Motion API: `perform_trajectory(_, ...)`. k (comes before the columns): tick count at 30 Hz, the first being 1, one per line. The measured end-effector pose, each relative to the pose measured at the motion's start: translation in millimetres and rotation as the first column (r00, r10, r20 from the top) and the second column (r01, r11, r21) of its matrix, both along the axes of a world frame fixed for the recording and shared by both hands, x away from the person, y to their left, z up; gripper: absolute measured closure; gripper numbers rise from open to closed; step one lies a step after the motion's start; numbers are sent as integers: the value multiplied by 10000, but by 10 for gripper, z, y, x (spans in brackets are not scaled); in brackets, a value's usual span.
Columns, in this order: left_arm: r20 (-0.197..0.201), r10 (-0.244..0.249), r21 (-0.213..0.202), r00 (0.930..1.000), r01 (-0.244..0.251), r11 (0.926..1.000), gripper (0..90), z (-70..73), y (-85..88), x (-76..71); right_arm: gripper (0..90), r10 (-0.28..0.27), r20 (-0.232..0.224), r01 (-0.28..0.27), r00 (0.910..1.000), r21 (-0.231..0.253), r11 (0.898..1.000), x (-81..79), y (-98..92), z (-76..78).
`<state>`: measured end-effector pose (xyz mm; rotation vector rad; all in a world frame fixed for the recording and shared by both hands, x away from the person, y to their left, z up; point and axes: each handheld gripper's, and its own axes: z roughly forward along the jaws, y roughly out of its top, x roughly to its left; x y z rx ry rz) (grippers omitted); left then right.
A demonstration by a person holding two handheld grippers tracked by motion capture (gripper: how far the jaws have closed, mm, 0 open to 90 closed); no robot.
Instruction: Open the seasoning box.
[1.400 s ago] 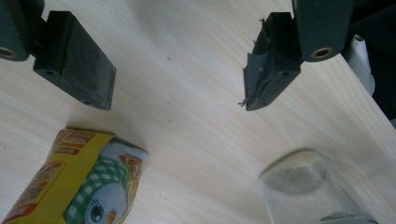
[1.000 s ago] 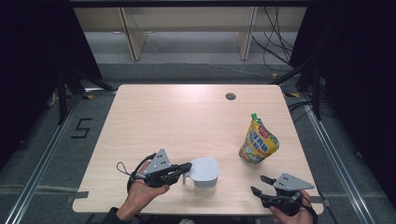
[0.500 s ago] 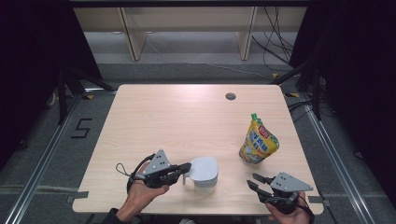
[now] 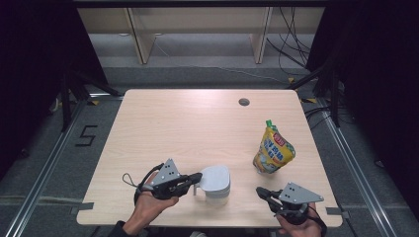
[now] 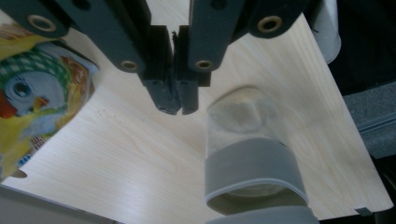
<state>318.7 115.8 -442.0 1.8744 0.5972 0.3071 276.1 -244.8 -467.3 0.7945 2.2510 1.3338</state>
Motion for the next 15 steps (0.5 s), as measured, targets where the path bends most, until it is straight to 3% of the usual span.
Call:
perform_trajectory(3,-151,147,-125,9998,-148,9998,891,-8,1,-13,900,71,104,-71,9999,58,10000,14,45,13)
perform_trajectory(9,-102,149,-68,9998,-150,9999,891,-12,9,-15,900,211,171,-221,9996,626,9978,22,209,85)
perform_trajectory(13,-134,186,-91,9997,-187,9998,891,-16,13,-18,900,717,474,-736,9963,394,9965,78,323,127)
perform_trajectory(15,-136,141,-84,9998,-142,9999,891,-17,16,-15,900,636,443,-654,9970,399,9971,71,359,133)
